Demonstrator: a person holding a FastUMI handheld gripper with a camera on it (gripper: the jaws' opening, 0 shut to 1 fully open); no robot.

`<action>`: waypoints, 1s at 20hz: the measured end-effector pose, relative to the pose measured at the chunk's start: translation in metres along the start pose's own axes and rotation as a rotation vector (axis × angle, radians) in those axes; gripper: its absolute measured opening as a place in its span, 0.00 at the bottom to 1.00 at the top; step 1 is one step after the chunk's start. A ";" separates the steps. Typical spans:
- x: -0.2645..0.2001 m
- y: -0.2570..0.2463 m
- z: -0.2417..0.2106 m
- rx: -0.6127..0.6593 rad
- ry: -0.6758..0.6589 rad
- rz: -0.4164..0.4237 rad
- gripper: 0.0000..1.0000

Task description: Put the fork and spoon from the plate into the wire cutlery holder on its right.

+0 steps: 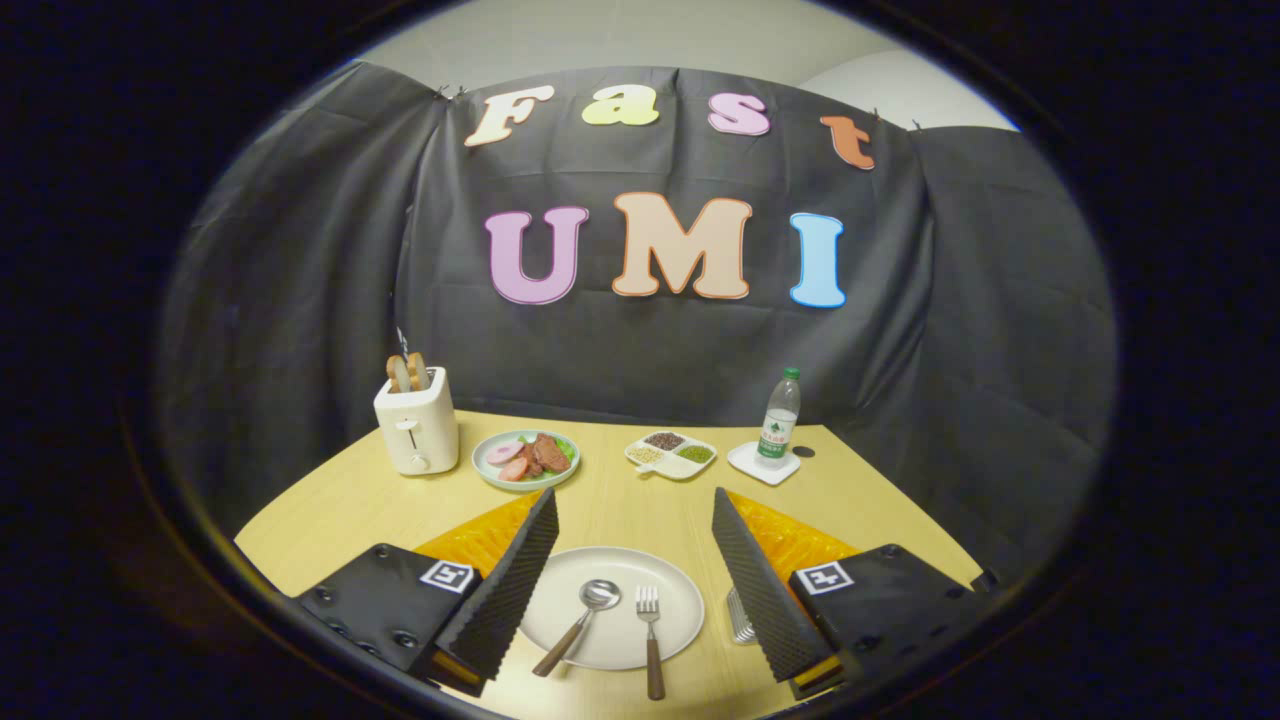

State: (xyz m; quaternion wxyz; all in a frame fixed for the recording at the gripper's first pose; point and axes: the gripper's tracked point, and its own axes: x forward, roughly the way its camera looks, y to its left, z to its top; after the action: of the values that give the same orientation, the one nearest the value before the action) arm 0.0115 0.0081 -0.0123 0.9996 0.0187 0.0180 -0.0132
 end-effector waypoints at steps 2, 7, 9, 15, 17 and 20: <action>0.001 0.001 -0.003 0.006 0.009 -0.003 1.00; 0.005 0.007 -0.010 0.012 0.047 -0.006 1.00; 0.007 0.012 -0.015 0.011 0.076 -0.004 1.00; 0.012 0.016 -0.051 0.014 0.224 -0.039 1.00; 0.016 0.013 -0.075 0.015 0.307 -0.056 1.00; 0.020 0.006 -0.119 -0.008 0.457 -0.086 1.00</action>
State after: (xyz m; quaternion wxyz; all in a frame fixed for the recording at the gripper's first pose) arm 0.0272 0.0183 -0.1319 0.9681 0.0163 0.2446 -0.0512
